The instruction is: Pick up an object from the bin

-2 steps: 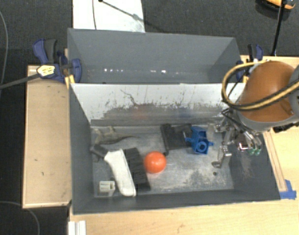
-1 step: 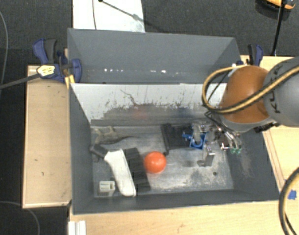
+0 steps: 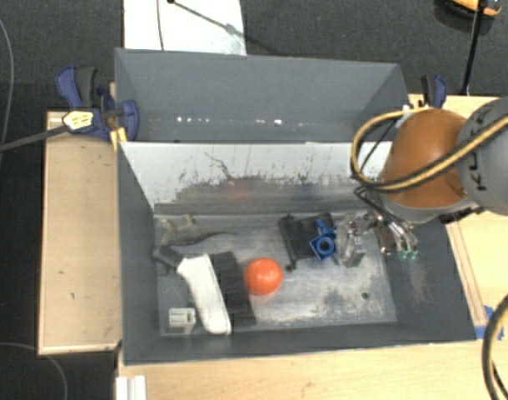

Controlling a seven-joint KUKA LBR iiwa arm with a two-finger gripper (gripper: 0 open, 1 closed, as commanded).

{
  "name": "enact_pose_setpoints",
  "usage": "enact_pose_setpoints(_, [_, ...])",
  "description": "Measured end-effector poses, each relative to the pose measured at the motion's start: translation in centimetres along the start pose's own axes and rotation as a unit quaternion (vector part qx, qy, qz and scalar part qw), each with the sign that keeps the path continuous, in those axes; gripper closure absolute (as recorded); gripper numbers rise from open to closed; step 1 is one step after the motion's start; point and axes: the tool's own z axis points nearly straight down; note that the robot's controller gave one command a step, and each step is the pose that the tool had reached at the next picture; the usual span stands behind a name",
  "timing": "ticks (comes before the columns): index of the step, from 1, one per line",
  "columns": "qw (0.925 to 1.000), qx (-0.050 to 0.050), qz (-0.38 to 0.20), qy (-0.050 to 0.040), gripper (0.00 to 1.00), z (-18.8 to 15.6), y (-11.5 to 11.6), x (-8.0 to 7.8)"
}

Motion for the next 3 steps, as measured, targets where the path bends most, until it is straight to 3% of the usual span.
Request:
enact_pose_setpoints(1, [1.0000, -0.001, -0.001, 0.0054, 0.00, 0.5, 0.1, 0.3])
enact_pose_setpoints(2, [1.0000, -0.001, -0.001, 0.0055, 0.00, 0.5, 0.1, 0.3])
enact_pose_setpoints(3, [1.0000, 0.000, -0.004, -0.0001, 0.00, 2.2, 0.5, -1.4])
